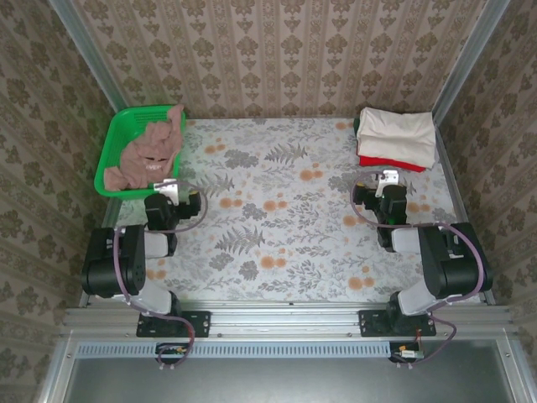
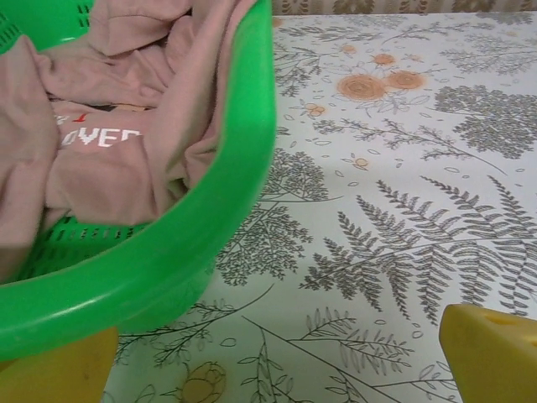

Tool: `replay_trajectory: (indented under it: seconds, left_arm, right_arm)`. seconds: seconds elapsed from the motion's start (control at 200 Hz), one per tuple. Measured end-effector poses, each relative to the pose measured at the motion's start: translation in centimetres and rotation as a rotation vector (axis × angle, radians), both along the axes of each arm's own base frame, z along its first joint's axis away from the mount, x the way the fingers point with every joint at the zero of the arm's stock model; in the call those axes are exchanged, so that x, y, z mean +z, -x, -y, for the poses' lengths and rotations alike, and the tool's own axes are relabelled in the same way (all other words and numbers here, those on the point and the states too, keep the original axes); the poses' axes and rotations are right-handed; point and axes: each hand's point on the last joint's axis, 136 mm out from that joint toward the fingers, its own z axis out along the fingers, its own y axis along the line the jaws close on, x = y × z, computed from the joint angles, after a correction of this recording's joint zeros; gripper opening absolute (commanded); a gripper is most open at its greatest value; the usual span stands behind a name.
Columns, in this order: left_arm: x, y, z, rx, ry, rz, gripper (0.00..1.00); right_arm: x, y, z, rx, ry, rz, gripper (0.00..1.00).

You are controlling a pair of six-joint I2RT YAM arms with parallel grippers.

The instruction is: Fold and stack the t-shirts

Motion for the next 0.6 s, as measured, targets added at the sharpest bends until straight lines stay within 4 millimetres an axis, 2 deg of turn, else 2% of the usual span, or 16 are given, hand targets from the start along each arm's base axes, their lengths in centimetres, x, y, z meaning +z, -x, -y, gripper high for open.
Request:
replay_trajectory:
  seconds: [0.6]
  left_arm:
    - [0.0,-0.04,-0.44,0.023,-0.021,-0.001,1.0]
  right_arm:
    - [0.03,-0.03,-0.23,0.011,-0.003,0.001,1.0]
